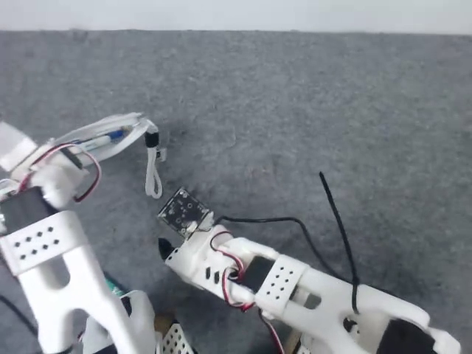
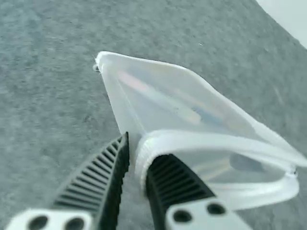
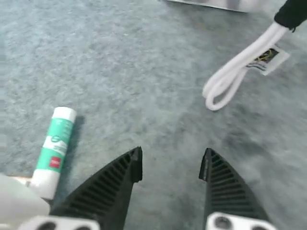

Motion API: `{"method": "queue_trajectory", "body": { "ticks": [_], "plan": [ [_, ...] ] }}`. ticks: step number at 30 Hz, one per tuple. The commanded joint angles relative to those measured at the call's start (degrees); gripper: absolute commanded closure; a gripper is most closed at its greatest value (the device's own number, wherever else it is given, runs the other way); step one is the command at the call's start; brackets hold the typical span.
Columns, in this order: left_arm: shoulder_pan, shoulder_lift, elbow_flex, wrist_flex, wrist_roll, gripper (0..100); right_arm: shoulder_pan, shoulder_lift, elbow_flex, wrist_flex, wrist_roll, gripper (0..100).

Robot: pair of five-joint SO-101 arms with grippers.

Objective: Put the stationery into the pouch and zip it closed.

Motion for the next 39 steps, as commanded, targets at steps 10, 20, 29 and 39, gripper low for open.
{"method": "queue_trajectory", "body": {
  "ticks": [10,20,29,39],
  "plan": [
    [8.7,-1.8,-6.4,2.4,-2.9,99,7.4,-11.5,-3.3,7.2,2.3,80.1],
    [14.5,-1.8,-12.7,8.4,-5.3,99,18.2,-14.9,-1.1,7.1,2.3,99.8],
    [17.8,-1.8,-14.1,8.3,-5.3,99,29.7,-32.5,9.8,7.1,2.3,99.3],
    [23.6,-1.8,-15.3,8.4,-5.3,99,40.7,-53.3,24.0,7.1,2.3,99.3]
  ]
}}
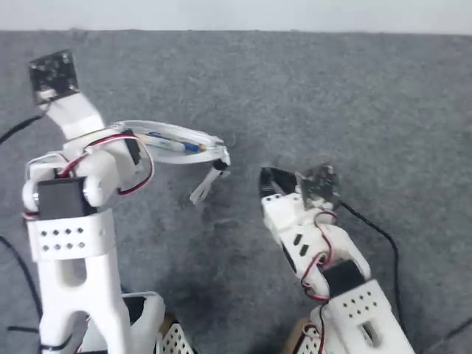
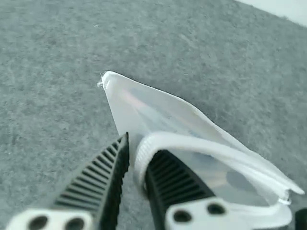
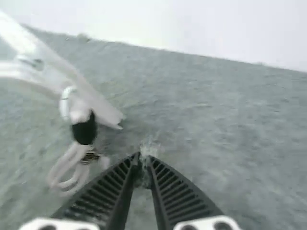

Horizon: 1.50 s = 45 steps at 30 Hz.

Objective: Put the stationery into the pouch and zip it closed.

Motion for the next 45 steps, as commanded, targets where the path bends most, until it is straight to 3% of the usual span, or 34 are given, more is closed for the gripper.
{"method": "queue_trajectory", "body": {
  "ticks": [1,7,12,27,35,45],
  "plan": [
    [2.6,-1.9,-5.0,-0.2,-0.5,99,4.2,-8.6,2.5,0.3,1.0,99.3],
    [4.7,-1.9,-10.5,2.3,-0.4,99,6.5,-20.6,10.5,0.6,1.0,99.3],
    [5.0,-1.9,-13.8,3.6,-0.4,99,6.2,-28.0,10.0,11.6,0.9,99.3],
    [10.0,-1.9,-16.1,7.7,-0.4,99,6.5,-27.0,10.0,43.5,0.9,99.2],
    [10.0,-1.9,-16.1,8.7,-0.3,99,6.5,-27.0,10.0,55.4,0.7,99.2],
    [10.5,-1.8,-15.3,8.4,-0.3,99,6.2,-27.0,10.0,56.6,0.7,99.2]
  ]
}}
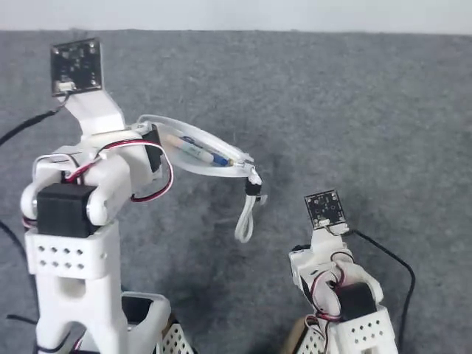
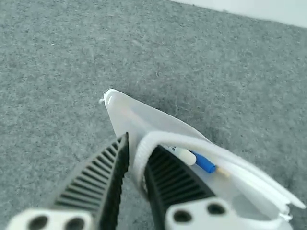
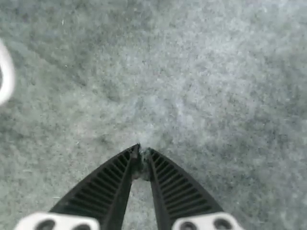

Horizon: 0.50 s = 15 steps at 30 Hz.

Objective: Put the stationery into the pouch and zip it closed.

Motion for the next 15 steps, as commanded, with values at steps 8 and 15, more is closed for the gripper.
{"method": "queue_trajectory", "body": {
  "ticks": [8,15],
  "plan": [
    [8.3,-1.9,1.1,-3.0,-0.3,99,0.7,-0.9,0.9,0.4,0.6,99.2],
    [8.3,-1.9,0.1,-2.7,2.0,99,0.7,-0.9,0.9,0.4,0.7,99.2]
  ]
}}
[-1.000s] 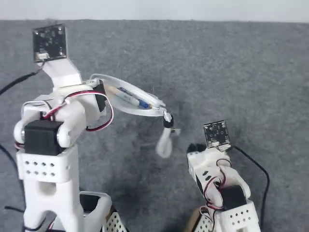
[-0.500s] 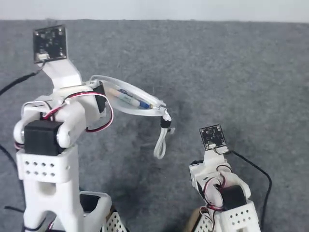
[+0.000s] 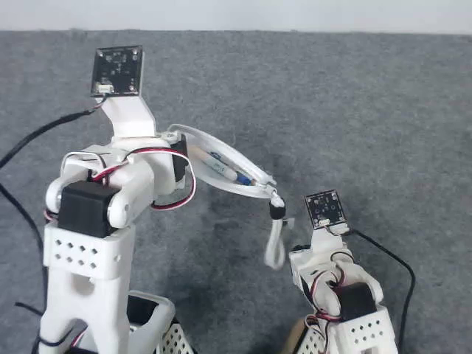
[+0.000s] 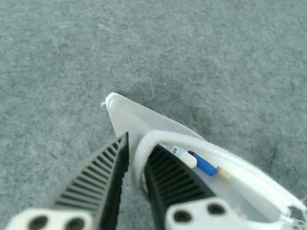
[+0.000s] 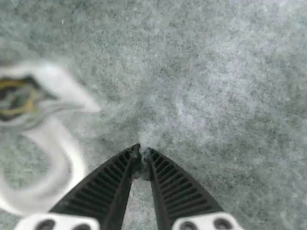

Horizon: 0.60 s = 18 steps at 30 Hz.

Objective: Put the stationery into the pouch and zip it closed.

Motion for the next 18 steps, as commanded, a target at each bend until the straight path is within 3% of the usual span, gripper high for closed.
{"method": "queue_trajectory", "body": {
  "ticks": [1,11,18],
  "plan": [
    [-0.2,-1.9,-2.3,-2.5,1.8,99,0.7,-0.9,0.9,0.4,0.7,99.2],
    [-6.9,-1.9,0.2,-2.9,-1.2,99,0.7,-0.9,0.9,0.4,0.7,99.2],
    [-9.6,-1.9,4.4,-9.8,-2.9,99,0.7,-0.9,0.9,0.4,0.7,99.2]
  ]
}}
